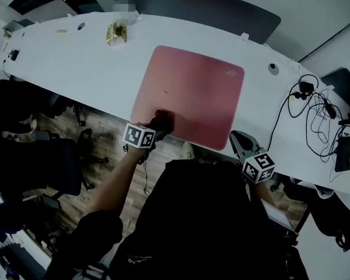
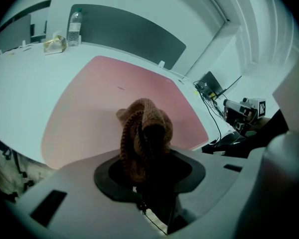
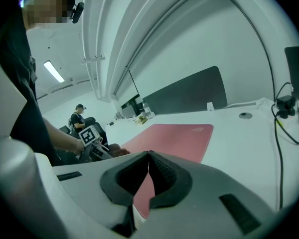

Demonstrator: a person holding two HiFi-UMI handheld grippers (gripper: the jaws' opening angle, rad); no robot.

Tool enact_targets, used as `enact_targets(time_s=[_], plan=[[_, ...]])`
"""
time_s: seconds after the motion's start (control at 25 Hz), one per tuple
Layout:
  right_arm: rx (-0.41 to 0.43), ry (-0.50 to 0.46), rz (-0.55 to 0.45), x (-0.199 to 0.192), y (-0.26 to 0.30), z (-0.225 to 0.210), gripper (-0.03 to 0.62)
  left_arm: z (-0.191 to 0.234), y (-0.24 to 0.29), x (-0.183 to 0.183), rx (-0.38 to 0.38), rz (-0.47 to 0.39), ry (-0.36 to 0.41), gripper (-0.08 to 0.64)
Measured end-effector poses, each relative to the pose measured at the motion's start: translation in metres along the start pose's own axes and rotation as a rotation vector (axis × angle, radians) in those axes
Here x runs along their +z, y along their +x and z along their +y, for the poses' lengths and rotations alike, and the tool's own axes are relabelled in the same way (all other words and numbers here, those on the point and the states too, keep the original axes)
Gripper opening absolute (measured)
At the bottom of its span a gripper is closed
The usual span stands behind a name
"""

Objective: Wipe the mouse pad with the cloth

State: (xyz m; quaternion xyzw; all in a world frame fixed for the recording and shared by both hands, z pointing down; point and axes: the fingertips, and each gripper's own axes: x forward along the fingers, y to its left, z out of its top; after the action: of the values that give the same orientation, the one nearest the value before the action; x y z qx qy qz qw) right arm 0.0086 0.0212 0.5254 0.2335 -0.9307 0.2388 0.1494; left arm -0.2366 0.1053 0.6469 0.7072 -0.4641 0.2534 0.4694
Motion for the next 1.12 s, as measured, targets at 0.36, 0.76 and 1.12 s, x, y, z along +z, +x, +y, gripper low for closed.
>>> enact_targets(time_s=[0.36, 0.76, 1.12], plan=[[0.011, -0.009, 0.011, 0.001, 0.005, 0.005, 0.026, 0.049, -0.028, -0.002, 0.086, -0.005, -0.017, 0.144], [0.010, -0.008, 0.023, 0.002, 0.013, 0.005, 0.026, 0.119, -0.068, -0.005, 0.225, -0.030, -0.087, 0.144], [0.009, -0.018, 0.014, 0.009, 0.022, 0.005, 0.026, 0.146, -0.091, 0.000, 0.345, -0.054, -0.112, 0.138]])
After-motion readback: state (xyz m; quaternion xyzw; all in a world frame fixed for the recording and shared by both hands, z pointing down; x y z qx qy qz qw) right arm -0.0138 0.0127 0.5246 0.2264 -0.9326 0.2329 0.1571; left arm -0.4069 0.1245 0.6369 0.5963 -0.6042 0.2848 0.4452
